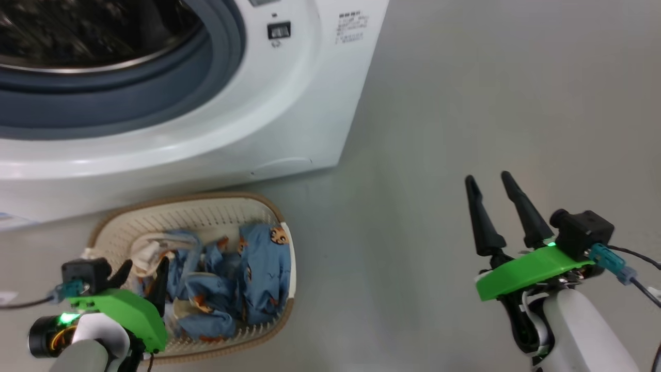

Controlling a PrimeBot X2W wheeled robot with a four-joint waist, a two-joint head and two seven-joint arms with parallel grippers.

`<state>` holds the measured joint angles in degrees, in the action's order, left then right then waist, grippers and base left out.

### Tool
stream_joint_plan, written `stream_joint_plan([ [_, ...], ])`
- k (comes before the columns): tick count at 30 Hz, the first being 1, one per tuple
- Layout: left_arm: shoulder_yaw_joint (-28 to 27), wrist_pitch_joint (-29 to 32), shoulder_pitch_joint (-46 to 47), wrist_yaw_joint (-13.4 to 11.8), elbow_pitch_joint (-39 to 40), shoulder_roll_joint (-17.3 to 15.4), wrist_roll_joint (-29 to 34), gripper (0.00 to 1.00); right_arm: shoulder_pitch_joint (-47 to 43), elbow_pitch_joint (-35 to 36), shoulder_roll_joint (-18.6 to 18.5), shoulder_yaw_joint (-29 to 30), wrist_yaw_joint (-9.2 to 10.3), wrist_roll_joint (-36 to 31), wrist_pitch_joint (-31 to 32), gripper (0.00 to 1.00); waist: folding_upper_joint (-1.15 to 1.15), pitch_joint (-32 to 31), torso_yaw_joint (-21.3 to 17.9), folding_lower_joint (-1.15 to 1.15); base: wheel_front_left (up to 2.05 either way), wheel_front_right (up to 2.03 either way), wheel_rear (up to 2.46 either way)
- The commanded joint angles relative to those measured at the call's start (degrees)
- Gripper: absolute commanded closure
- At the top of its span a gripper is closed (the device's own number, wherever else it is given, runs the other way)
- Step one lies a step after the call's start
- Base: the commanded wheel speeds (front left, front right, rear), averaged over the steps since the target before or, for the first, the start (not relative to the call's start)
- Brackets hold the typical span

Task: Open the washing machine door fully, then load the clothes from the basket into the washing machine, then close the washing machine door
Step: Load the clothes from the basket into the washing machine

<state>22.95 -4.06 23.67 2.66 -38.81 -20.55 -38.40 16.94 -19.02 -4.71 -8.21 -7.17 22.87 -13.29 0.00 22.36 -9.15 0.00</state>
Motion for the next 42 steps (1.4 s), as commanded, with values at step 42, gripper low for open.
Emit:
stream_joint_plan([
  [42,5.53,9.03,26.50,0.38,-34.65,-5.55,2.56,0.00,6.37,7.49,1.82,-6.20,-0.32,4.05,-1.71,0.00,0.00,28.19,-11.46,0.00,0.00,0.00,0.00],
])
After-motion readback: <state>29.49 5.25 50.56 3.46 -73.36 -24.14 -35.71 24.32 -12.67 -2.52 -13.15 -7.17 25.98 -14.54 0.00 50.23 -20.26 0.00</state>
